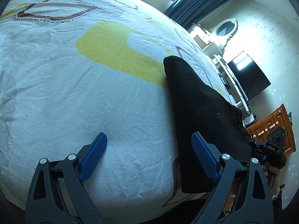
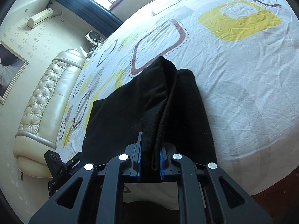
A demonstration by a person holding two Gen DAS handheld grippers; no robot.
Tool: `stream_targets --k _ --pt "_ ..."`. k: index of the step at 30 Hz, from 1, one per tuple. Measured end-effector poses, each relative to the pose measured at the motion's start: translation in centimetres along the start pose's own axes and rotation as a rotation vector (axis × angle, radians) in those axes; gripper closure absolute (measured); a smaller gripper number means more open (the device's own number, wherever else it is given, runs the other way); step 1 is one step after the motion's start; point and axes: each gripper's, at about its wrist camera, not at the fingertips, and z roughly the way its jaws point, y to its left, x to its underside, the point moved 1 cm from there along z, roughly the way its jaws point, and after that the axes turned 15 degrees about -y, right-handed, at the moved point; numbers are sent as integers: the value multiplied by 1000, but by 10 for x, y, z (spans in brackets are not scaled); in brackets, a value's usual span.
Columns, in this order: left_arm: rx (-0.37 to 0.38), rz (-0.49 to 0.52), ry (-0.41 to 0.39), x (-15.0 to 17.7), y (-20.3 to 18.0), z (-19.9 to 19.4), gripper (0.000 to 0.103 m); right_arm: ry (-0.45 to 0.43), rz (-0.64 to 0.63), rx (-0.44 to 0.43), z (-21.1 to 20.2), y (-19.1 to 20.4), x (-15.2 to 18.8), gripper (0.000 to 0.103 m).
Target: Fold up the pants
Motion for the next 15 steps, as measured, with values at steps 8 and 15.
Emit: stream_targets --k 8,15 --pt "-2 4 0 0 0 1 11 33 124 -35 11 -40 12 88" --pt "-4 6 0 0 0 2 11 -14 218 -65 -14 -51 -4 41"
